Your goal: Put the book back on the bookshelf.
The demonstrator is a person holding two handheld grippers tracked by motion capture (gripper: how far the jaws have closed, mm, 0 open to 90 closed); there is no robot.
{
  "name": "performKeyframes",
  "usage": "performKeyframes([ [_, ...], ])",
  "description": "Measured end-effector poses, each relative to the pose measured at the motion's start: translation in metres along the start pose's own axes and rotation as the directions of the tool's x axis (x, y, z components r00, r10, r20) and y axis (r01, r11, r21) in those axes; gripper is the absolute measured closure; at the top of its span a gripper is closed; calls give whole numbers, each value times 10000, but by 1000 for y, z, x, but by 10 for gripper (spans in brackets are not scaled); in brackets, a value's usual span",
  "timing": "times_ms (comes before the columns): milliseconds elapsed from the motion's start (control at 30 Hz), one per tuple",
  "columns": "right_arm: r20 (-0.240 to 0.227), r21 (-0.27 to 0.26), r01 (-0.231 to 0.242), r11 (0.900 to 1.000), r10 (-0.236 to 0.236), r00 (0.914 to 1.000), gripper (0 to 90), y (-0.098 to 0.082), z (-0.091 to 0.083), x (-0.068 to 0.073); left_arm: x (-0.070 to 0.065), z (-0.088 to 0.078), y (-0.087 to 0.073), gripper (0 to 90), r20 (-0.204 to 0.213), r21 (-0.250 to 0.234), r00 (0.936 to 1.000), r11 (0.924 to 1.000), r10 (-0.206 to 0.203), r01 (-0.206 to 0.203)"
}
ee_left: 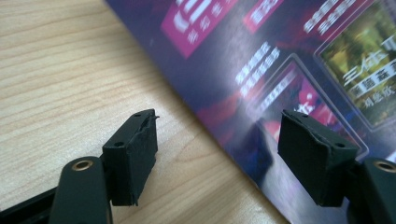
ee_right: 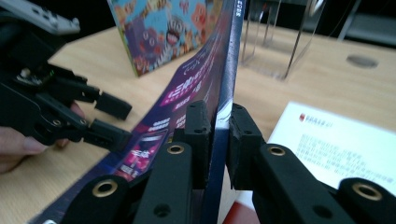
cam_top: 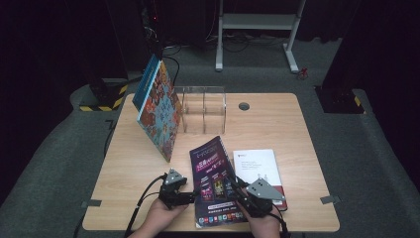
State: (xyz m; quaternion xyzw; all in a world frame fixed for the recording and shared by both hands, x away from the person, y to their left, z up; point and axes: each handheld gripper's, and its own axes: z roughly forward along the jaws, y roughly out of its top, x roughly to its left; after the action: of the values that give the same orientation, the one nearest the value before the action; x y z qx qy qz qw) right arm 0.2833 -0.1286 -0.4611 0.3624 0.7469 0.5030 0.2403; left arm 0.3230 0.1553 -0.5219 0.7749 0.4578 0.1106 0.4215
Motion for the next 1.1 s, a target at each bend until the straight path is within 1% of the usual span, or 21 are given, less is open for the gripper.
performKeyframes([
  [33, 0, 0, 0, 10000, 0, 10000, 807, 0, 0, 0, 0, 0, 0, 286, 66, -140, 9998, 9998, -164, 165],
  [100, 13, -256, 72, 9996, -72, 10000, 808, 2, -3, 1, 1, -1, 1, 286, 150, -230, 9996, 9995, -221, 224],
  [167, 28, -466, 111, 9989, -110, 9999, 808, 4, -5, 2, 1, 0, 1, 283, 330, -365, 9989, 9987, -334, 346],
  [233, 9, -642, 86, 9979, -85, 10000, 808, 5, -7, 3, 0, 0, 2, 279, 418, -504, 9985, 9981, -342, 363],
  [267, -36, -810, 26, 9967, -29, 10000, 808, 6, -9, 3, 1, 0, 2, 274, 434, -545, 9984, 9978, -352, 376],
  [367, -76, -907, 14, 9959, -21, 10000, 808, 7, -10, 3, 2, 1, 3, 262, 574, -737, 9967, 9953, -582, 624],
  [433, -110, -1078, -29, 9942, 18, 9999, 808, 8, -12, 4, 2, 2, 4, 259, 852, -961, 9944, 9929, -626, 707],
  [467, -192, -1244, -33, 9922, 9, 9998, 808, 10, -14, 4, 0, 3, 4, 259, 976, -1142, 9937, 9913, -547, 658],
  [500, -202, -1340, 29, 9910, -57, 9998, 808, 11, -15, 5, 0, 3, 4, 256, 976, -1142, 9937, 9913, -547, 658],
  [567, -215, -1427, 53, 9897, -85, 9997, 808, 12, -16, 6, -2, 4, 5, 247, 1098, -1292, 9929, 9897, -467, 609],
  [667, -261, -1768, 210, 9840, -260, 9993, 808, 16, -21, 9, -3, 4, 6, 253, 1167, -1504, 9927, 9875, -296, 471],
  [733, -331, -2034, 295, 9787, -370, 9988, 808, 19, -25, 12, -2, 3, 6, 247, 1217, -1584, 9922, 9863, -263, 455],
  [767, -331, -2034, 295, 9787, -370, 9988, 808, 19, -25, 12, -2, 2, 6, 247, 1233, -1633, 9920, 9855, -266, 468],
  [867, -403, -2233, 378, 9740, -480, 9980, 808, 21, -28, 14, 1, -1, 7, 259, 1255, -1802, 9918, 9826, -232, 458],
  [933, -494, -2375, 333, 9708, -463, 9977, 808, 23, -29, 15, 2, -2, 7, 259, 1356, -1932, 9905, 9799, -233, 495],
  [1033, -509, -2557, 372, 9660, -519, 9974, 808, 24, -31, 17, 1, -2, 7, 259, 1482, -2048, 9885, 9769, -314, 618],
  [1067, -505, -2644, 414, 9635, -567, 9971, 808, 24, -31, 18, 0, -2, 6, 264, 1527, -2074, 9879, 9764, -282, 600],
  [1100, -539, -2662, 396, 9631, -558, 9970, 808, 25, -31, 18, 0, -2, 6, 265, 1532, -2112, 9881, 9762, -157, 482],
])
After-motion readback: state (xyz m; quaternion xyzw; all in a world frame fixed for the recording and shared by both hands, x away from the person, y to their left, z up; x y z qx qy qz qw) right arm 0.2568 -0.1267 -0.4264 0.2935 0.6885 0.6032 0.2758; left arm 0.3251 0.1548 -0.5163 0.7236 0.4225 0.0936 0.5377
